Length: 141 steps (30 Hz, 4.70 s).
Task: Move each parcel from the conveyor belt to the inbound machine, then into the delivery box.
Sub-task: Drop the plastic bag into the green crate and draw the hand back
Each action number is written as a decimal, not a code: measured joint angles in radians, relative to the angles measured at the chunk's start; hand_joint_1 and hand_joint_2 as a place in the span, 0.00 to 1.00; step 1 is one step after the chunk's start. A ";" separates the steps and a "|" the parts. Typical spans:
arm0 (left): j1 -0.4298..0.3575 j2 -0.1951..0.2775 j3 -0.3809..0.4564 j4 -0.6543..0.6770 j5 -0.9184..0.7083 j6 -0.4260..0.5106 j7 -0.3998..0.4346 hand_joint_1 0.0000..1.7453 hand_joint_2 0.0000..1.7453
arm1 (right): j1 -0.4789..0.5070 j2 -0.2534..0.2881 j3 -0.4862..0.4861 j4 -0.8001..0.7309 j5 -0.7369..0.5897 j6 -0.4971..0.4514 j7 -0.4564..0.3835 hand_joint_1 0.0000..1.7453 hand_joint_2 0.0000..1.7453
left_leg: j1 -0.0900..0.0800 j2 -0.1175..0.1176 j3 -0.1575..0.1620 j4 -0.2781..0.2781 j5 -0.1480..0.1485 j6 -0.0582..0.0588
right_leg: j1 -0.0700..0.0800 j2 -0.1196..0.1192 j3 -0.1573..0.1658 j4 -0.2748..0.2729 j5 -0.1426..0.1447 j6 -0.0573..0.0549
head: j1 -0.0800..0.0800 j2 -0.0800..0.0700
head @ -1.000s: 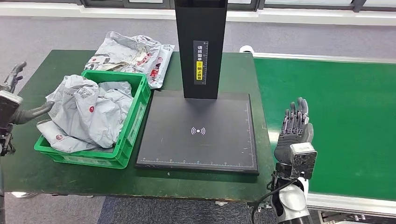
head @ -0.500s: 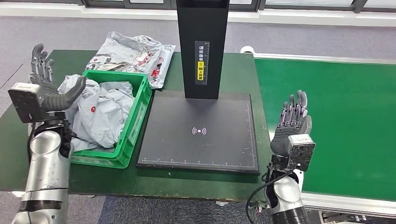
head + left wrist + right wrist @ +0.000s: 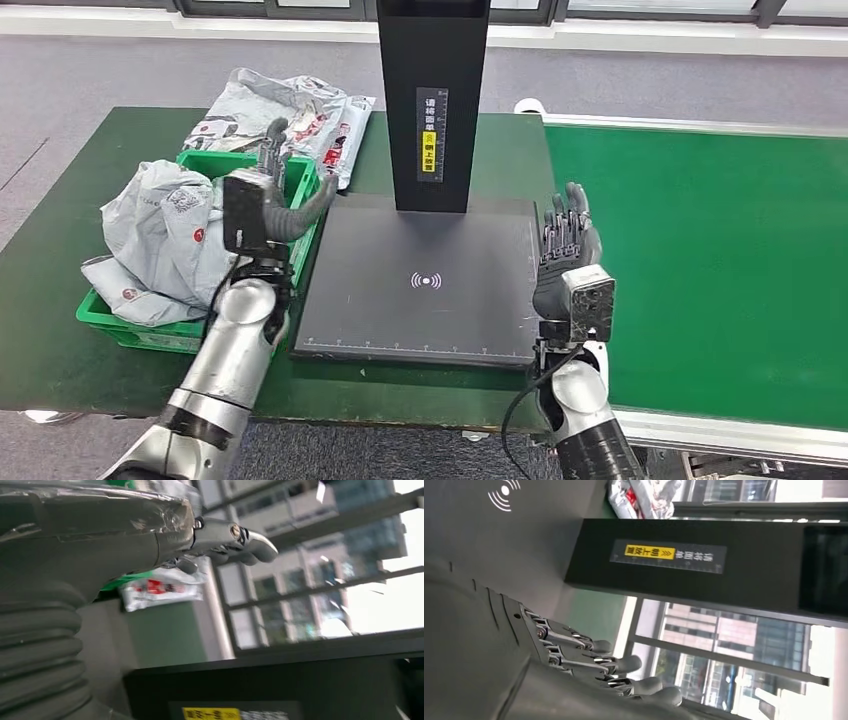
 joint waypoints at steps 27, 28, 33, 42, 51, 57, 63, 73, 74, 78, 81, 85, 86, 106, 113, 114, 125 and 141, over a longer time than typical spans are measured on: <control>0.110 -0.188 -0.110 0.257 0.052 0.340 -0.330 0.00 0.00 | 0.006 0.116 0.100 0.170 0.015 -0.260 -0.221 0.00 0.00 | 0.000 0.000 -0.001 0.000 -0.001 0.000 | 0.000 -0.001 -0.001 0.000 -0.001 0.000 | 0.000 0.000; 0.106 -0.188 -0.123 0.270 0.053 0.344 -0.330 0.00 0.00 | 0.005 0.118 0.100 0.171 0.020 -0.261 -0.220 0.00 0.00 | 0.000 -0.001 -0.001 0.000 -0.001 0.000 | 0.000 -0.001 -0.001 0.000 -0.001 0.000 | 0.000 0.000; 0.095 -0.185 -0.161 0.303 0.147 0.157 -0.331 0.00 0.00 | -0.003 0.123 0.100 0.176 -0.005 -0.252 -0.216 0.00 0.00 | 0.000 0.000 -0.001 0.000 -0.001 0.001 | 0.000 0.000 -0.001 0.000 -0.001 0.000 | 0.000 0.000; 0.085 -0.201 -0.161 0.293 0.264 0.117 -0.331 0.00 0.00 | -0.038 0.133 0.099 0.219 -0.067 -0.274 -0.220 0.00 0.00 | 0.000 0.000 -0.001 0.000 0.000 0.001 | 0.000 0.000 -0.001 0.000 -0.001 0.001 | 0.000 0.000; 0.079 -0.203 -0.225 0.263 0.328 0.158 -0.332 0.00 0.00 | -0.079 0.145 0.087 0.269 -0.094 -0.312 -0.231 0.00 0.00 | 0.000 0.000 -0.001 0.000 0.000 0.001 | 0.000 0.000 -0.001 0.000 -0.001 0.001 | 0.000 0.000; 0.076 -0.203 -0.263 0.249 0.339 0.170 -0.332 0.00 0.00 | -0.099 0.155 0.075 0.303 -0.111 -0.305 -0.226 0.00 0.00 | 0.000 0.000 -0.001 0.000 0.000 0.001 | 0.000 0.000 -0.001 0.000 -0.001 0.001 | 0.000 0.000; 0.074 -0.203 -0.283 0.247 0.354 0.175 -0.332 0.00 0.00 | -0.112 0.159 0.070 0.332 -0.154 -0.268 -0.220 0.00 0.00 | 0.000 0.000 -0.001 0.000 0.000 0.000 | 0.000 0.000 -0.001 0.000 -0.001 0.001 | 0.000 0.000; 0.074 -0.203 -0.287 0.242 0.377 0.177 -0.332 0.00 0.00 | -0.123 0.173 0.052 0.349 -0.170 -0.297 -0.257 0.00 0.00 | 0.000 0.000 -0.001 0.000 0.000 0.000 | 0.000 0.000 -0.001 0.000 -0.001 0.001 | 0.000 0.000; 0.074 -0.203 -0.287 0.242 0.387 0.176 -0.332 0.00 0.00 | -0.123 0.175 0.051 0.349 -0.145 -0.315 -0.259 0.00 0.00 | 0.000 0.000 -0.001 0.000 0.000 0.000 | 0.000 0.000 -0.001 0.000 -0.001 0.001 | 0.000 0.000; 0.074 -0.203 -0.292 0.239 0.414 0.175 -0.332 0.00 0.00 | -0.122 0.187 0.037 0.349 -0.077 -0.357 -0.270 0.00 0.00 | 0.000 0.000 -0.001 0.000 0.000 0.000 | 0.000 0.000 -0.001 0.000 -0.001 0.001 | 0.000 0.000; 0.074 -0.203 -0.295 0.235 0.431 0.175 -0.332 0.00 0.00 | -0.120 0.192 0.033 0.349 -0.032 -0.365 -0.271 0.00 0.00 | 0.000 0.000 -0.001 0.000 0.000 0.000 | 0.000 0.000 -0.001 0.000 -0.001 0.001 | 0.000 0.000; 0.075 -0.203 -0.295 0.220 0.425 0.155 -0.332 0.00 0.00 | -0.115 0.194 0.017 0.336 0.059 -0.367 -0.271 0.00 0.00 | 0.000 0.000 -0.001 0.000 0.000 0.000 | 0.000 0.000 -0.001 0.000 -0.001 0.001 | 0.000 0.000; 0.075 -0.203 -0.295 0.215 0.425 0.149 -0.332 0.00 0.00 | -0.114 0.194 0.014 0.330 0.067 -0.368 -0.271 0.00 0.00 | 0.000 0.000 -0.001 0.000 0.000 0.000 | 0.000 0.000 -0.001 0.000 -0.001 0.001 | 0.000 0.000; 0.080 -0.203 -0.295 0.145 0.361 0.130 -0.332 0.00 0.00 | -0.102 0.194 -0.002 0.248 0.103 -0.368 -0.271 0.00 0.00 | 0.000 0.000 -0.001 0.000 0.000 0.000 | 0.000 0.000 -0.001 0.000 0.000 0.001 | 0.000 0.000; 0.080 -0.203 -0.295 0.145 0.360 0.123 -0.332 0.00 0.00 | -0.102 0.194 -0.002 0.248 0.120 -0.368 -0.271 0.00 0.00 | 0.000 0.000 -0.001 0.000 0.000 0.000 | 0.000 0.001 -0.001 0.000 0.000 0.001 | 0.000 0.000; 0.080 -0.203 -0.295 0.145 0.361 0.123 -0.332 0.00 0.00 | -0.102 0.194 -0.002 0.248 0.121 -0.368 -0.271 0.00 0.00 | 0.000 0.000 -0.001 0.000 0.000 0.000 | 0.000 0.001 -0.001 0.000 0.000 0.001 | 0.000 0.000; 0.080 -0.203 -0.295 0.145 0.367 0.122 -0.332 0.00 0.00 | -0.102 0.194 -0.002 0.247 0.119 -0.368 -0.271 0.00 0.00 | 0.000 0.000 -0.001 0.000 0.000 0.000 | 0.000 0.001 -0.001 0.000 0.000 0.001 | 0.000 0.000; 0.064 -0.203 -0.295 0.157 0.350 0.129 -0.332 0.00 0.00 | -0.124 0.197 -0.015 0.262 0.076 -0.367 -0.271 0.00 0.00 | 0.000 0.000 -0.001 0.000 0.000 0.001 | 0.000 0.000 -0.001 0.000 0.000 0.000 | 0.000 0.000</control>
